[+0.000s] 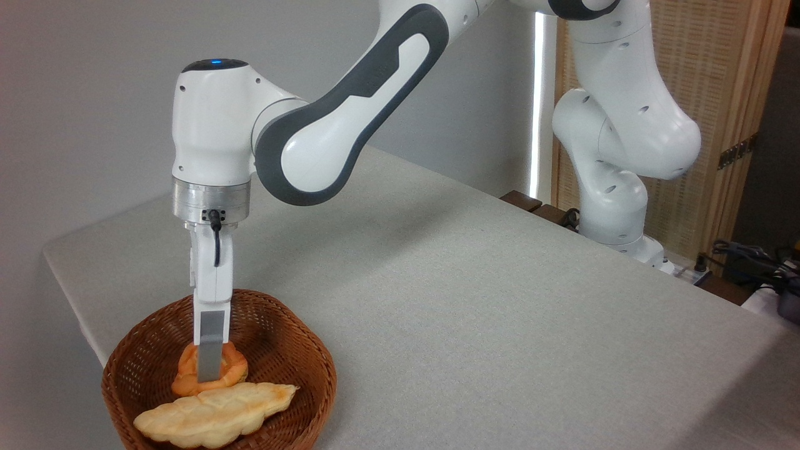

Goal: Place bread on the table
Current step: 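Close the gripper fingers around the orange bun, then lift the orange bun out of the basket and lower it onto the table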

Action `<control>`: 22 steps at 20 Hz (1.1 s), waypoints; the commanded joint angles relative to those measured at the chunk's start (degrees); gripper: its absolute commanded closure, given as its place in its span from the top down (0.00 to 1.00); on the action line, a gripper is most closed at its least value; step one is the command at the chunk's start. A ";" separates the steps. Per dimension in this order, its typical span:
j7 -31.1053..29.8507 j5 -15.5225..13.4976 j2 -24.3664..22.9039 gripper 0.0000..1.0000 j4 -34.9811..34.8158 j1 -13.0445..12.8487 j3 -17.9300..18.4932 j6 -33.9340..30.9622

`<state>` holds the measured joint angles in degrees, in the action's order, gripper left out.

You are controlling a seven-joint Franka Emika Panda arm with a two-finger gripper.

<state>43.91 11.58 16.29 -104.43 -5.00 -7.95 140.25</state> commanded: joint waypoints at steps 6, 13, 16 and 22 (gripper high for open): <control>0.83 3.98 0.14 0.28 -1.66 0.69 -0.40 1.34; 0.83 3.98 0.14 0.12 -1.66 0.69 -0.40 1.34; 0.83 3.98 0.14 0.12 -1.66 0.69 -0.40 1.34; -0.84 3.45 -1.08 0.21 -1.48 0.69 -0.49 0.91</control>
<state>44.05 14.77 16.36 -105.16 -4.90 -8.02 140.37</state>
